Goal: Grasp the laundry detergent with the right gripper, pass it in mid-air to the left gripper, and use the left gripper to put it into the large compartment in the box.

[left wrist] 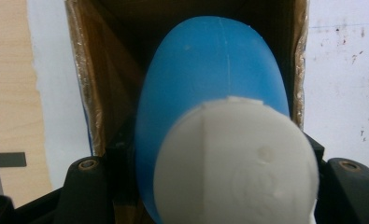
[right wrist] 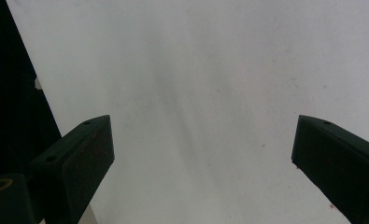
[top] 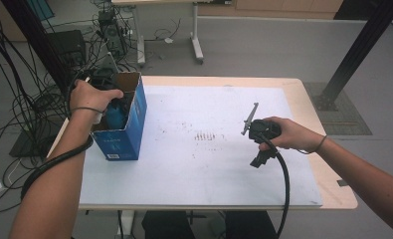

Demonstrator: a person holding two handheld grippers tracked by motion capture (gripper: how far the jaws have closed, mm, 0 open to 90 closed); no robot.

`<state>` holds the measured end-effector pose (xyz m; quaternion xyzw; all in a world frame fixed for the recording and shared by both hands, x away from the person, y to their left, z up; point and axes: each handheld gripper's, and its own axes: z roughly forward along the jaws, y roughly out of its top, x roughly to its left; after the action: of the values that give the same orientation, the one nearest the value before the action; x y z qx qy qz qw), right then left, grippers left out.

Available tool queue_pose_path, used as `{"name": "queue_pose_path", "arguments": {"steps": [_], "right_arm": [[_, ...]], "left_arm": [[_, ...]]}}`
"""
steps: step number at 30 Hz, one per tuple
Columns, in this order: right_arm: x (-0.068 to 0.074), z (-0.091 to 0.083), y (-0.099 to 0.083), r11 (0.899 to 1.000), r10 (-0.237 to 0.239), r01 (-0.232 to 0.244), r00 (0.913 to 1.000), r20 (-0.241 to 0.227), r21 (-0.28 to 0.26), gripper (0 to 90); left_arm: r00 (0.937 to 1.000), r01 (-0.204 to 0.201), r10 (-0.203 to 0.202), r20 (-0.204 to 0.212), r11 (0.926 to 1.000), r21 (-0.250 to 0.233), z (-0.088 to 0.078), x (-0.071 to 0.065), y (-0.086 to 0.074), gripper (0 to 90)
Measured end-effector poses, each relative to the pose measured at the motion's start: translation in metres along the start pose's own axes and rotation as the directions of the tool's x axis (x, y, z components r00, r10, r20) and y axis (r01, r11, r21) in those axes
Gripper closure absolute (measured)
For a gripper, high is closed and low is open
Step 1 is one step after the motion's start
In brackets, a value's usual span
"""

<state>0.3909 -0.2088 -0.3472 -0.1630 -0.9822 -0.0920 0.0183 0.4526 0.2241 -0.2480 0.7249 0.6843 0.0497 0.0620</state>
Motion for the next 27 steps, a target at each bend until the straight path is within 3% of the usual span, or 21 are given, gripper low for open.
{"name": "queue_pose_path", "arguments": {"steps": [27], "right_arm": [[0.0, 0.003, 0.003, 1.0, -0.008, 0.008, 0.9999, -0.011, 0.0, 5.7]], "left_arm": [[0.9998, 0.017, -0.017, 0.012, 0.9997, 0.016, 0.019, 0.005, -0.005, 37.7]]}}
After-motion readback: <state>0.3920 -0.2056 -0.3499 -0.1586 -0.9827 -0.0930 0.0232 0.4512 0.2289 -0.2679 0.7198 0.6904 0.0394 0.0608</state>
